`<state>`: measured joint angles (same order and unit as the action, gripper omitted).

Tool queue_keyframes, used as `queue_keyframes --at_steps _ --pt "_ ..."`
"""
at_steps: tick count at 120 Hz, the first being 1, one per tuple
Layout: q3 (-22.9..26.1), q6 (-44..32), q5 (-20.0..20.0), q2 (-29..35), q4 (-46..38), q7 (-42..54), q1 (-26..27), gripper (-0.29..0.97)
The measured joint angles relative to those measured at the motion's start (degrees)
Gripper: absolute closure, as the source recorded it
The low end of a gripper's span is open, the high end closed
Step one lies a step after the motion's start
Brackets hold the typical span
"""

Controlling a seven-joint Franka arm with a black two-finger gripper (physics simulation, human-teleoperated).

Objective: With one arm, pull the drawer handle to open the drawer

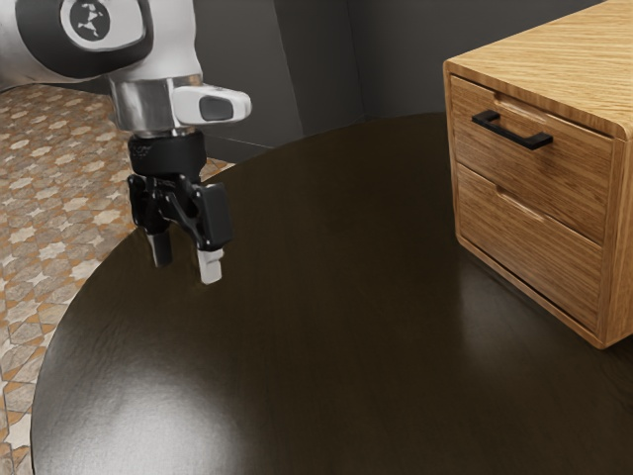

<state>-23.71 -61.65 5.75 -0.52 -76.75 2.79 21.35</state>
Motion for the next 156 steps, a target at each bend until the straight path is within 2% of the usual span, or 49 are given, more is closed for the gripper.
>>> queue_keyframes --at_steps 19,32,46,52,60,77,98,123,156 --pt "-0.06 -12.33 0.54 0.04 -0.20 1.16 -2.74 0.02" --pt "1.32 -17.05 1.60 0.80 12.74 1.43 -6.66 0.02" --pt "3.12 -25.05 5.13 -5.67 15.79 -1.65 -14.64 0.02" --pt "5.65 -30.42 6.27 -9.06 16.02 -3.28 -16.95 0.02" --pt "8.82 -37.60 7.01 -12.81 16.23 -5.76 -15.81 0.02" --pt "10.95 -50.27 4.52 -20.27 18.12 -13.72 -13.08 0.02" --pt "11.90 -62.16 3.40 -23.83 17.86 -22.20 -10.96 0.02" --pt "12.27 -67.91 3.05 -24.47 16.98 -29.54 -10.51 0.02" --pt "13.93 -70.75 3.06 -28.37 16.90 -37.41 -8.37 0.02"
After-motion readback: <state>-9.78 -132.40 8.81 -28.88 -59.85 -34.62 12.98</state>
